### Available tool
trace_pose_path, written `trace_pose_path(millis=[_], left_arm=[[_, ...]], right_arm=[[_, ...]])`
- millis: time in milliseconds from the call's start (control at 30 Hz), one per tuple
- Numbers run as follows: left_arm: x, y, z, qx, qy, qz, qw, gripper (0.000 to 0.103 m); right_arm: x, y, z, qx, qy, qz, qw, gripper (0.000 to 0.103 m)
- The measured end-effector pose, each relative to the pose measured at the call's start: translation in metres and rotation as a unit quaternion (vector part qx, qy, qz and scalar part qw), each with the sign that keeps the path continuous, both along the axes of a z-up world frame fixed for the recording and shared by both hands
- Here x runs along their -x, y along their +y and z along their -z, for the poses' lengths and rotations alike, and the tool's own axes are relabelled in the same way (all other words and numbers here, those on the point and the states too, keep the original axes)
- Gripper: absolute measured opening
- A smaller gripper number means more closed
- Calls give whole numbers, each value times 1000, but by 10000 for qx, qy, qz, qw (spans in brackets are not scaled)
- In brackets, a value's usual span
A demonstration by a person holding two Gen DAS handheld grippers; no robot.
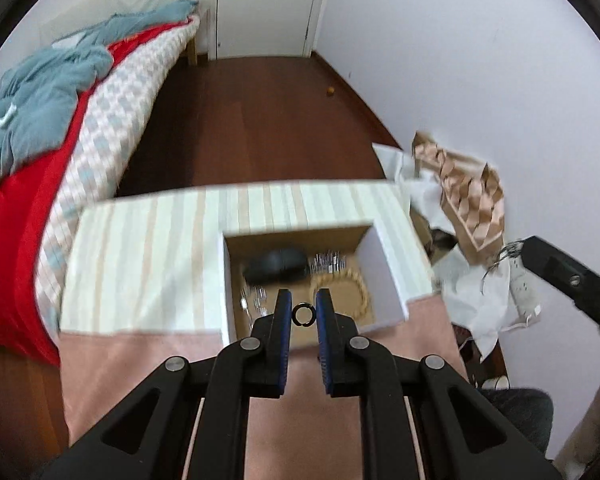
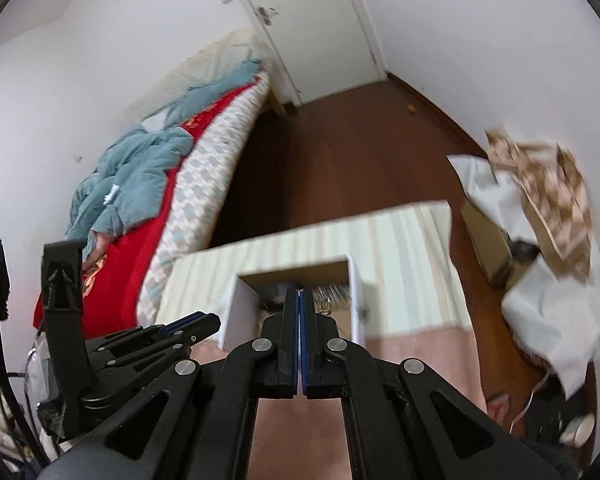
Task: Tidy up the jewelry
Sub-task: 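Grasp a black ring with the left gripper while the right carries the necklace toward the box, then lower the ring and necklace into the white box and open both grippers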
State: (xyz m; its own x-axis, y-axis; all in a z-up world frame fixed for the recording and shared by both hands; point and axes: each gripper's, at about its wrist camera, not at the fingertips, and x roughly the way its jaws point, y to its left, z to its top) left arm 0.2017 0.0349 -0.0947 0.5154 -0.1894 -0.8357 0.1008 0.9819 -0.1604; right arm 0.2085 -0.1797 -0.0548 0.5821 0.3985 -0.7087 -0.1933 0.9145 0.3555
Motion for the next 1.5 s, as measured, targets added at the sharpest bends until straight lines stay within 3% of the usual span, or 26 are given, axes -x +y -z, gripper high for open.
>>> trace_pose_path(millis=[200, 333, 533, 733, 800, 833, 867, 900, 933, 1000, 1067, 1167, 1233, 1333, 1500], left_arm=[[-28, 3, 6, -26, 114, 4, 9999, 10], [-43, 7, 36, 24, 524, -27, 9986, 10], [-61, 10, 78, 545, 1175, -33, 9916, 10], [-69, 11, 85, 772, 1354, -306, 9873, 12], [-70, 14, 82, 791, 1306, -401, 9875, 21], [-71, 16, 80, 745, 1271, -439, 9881, 27], [-70, 18, 76, 705, 1187, -493, 9892, 42], [-68, 21, 72, 620, 1097, -584, 9903, 59], [-66, 23, 69, 529, 1004, -654, 9914, 64], [-60, 27, 62, 278, 831, -767, 9932, 70], [-56, 30, 57, 45, 708, -815, 9941, 71], [-45, 33, 50, -326, 494, -934, 9939, 86], [-37, 37, 47, -509, 418, -983, 9930, 89], [-25, 39, 47, -750, 411, -1036, 9909, 96], [-6, 37, 46, -1097, 353, -1051, 9878, 100]], right_arm=[[-35, 25, 12, 170, 175, -238, 9994, 0], [-55, 35, 47, 238, 591, -334, 9974, 0], [-77, 42, 101, 363, 1164, -398, 9917, 0], [-90, 35, 124, 402, 1511, -278, 9873, 1], [-88, 32, 125, 504, 1571, -237, 9860, 2], [-86, 31, 124, 577, 1573, -215, 9856, 9], [-84, 30, 123, 613, 1557, -214, 9857, 14], [-81, 30, 121, 701, 1522, -230, 9856, 28], [-78, 30, 119, 791, 1489, -235, 9854, 43], [-72, 29, 113, 876, 1391, -234, 9861, 57], [-67, 29, 108, 1026, 1315, -206, 9858, 59], [-57, 32, 100, 1333, 1166, -146, 9841, 68], [-50, 33, 97, 1426, 1121, -119, 9833, 84], [-42, 33, 96, 1614, 1106, -52, 9807, 98], [-28, 31, 97, 1829, 1090, 88, 9770, 103]])
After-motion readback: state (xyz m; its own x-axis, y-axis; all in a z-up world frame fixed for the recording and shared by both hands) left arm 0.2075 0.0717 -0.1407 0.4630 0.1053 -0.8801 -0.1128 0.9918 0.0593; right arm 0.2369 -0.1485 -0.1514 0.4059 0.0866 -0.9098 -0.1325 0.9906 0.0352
